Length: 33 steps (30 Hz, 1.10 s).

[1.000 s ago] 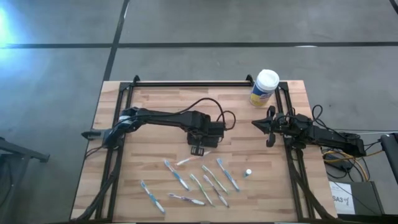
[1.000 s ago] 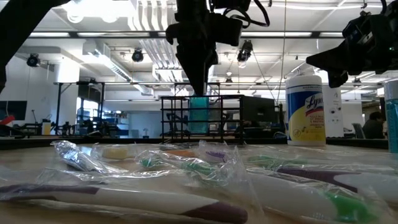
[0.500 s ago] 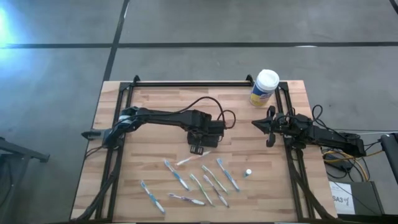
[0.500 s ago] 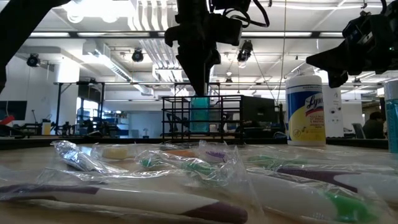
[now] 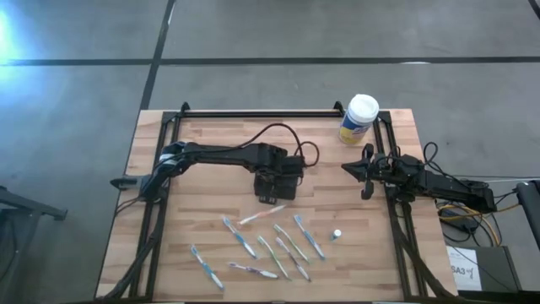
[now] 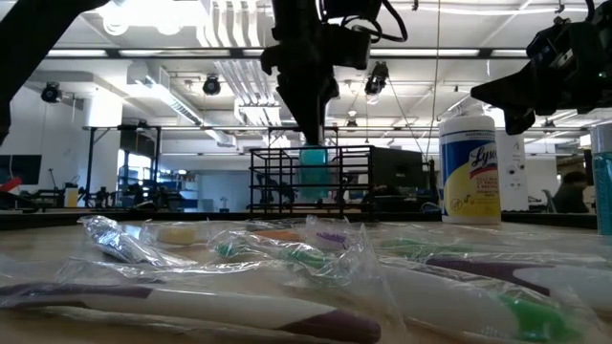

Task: Pick & Place toothbrushing station
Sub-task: Put the left blue mouthwash into the black mesh organizer

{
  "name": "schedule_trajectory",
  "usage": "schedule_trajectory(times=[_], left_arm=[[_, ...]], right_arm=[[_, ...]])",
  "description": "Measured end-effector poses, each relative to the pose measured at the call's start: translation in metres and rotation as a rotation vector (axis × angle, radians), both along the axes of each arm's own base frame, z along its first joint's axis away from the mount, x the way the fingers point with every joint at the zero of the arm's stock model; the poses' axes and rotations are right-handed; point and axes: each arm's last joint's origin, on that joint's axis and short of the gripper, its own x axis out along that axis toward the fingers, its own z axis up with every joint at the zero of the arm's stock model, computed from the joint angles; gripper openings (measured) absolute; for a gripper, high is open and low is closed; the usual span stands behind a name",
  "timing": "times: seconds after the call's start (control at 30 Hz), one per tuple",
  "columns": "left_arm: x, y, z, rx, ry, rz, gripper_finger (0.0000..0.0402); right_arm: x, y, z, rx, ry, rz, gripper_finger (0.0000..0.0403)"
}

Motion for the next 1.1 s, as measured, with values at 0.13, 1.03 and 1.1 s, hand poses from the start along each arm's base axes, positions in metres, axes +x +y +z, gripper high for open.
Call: schedule_trajectory(times=[0.13, 1.03, 1.1], left_arm=[[-0.002, 0.000, -0.009, -0.001, 0.032, -0.012, 0.0096], [-0.007, 0.009, -0.025, -0.050, 0.019, -0.009, 0.0191], [-0.008, 0.008, -0.021, -0.048, 0.009, -0.012, 0.0204]], right_arm=[[0.000, 0.000, 0.000, 0.000, 0.000, 0.000, 0.0008], [0.000, 0.000, 0.000, -0.007, 0.002, 0.000, 0.0008], [0.000, 0.000, 0.000, -0.007, 0.002, 0.000, 0.0008]])
